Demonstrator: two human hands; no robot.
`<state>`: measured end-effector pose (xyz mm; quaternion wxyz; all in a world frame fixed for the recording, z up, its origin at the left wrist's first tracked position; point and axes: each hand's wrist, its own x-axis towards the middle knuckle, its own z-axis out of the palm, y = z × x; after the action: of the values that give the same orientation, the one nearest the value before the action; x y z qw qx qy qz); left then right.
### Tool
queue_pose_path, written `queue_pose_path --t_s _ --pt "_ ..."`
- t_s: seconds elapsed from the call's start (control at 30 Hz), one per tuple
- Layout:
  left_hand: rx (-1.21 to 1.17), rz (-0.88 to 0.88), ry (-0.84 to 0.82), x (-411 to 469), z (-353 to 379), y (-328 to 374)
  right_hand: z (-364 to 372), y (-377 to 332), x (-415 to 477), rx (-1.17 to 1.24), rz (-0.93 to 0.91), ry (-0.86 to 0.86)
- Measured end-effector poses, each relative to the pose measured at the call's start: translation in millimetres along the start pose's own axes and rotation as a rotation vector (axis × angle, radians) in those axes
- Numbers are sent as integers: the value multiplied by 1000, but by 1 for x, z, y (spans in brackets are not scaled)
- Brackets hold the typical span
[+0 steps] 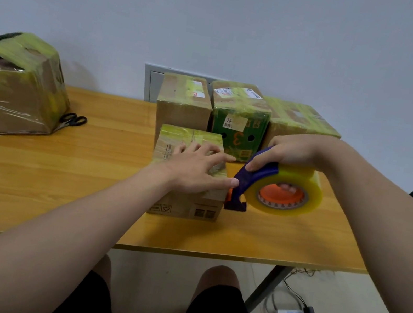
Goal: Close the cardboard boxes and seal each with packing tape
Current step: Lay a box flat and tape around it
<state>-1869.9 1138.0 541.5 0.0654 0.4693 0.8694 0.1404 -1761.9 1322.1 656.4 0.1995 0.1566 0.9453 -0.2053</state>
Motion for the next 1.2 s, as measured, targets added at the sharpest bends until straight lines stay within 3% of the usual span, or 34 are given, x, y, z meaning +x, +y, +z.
queue_pose_path --t_s 0.17,0.37,0.53,0.73,0.93,1.03,1.2 --pt "-48 -18 28 2 -4 -4 -18 9 -13 152 -55 368" --pt "266 91 221 -6 7 1 2 -5 7 487 -158 744" --pt "504 137 476 -19 22 -1 50 -43 21 909 -412 840" --pt "227 296 446 -36 15 -30 96 -69 53 1138 -523 995" --pt "216 428 736 -45 31 -37 112 -75 67 1206 -548 1099" --pt "98 376 782 -46 21 -43 113 -72 72 1193 -556 1060" --pt "-72 102 1116 -48 39 -57 117 -76 78 1164 -560 1048"
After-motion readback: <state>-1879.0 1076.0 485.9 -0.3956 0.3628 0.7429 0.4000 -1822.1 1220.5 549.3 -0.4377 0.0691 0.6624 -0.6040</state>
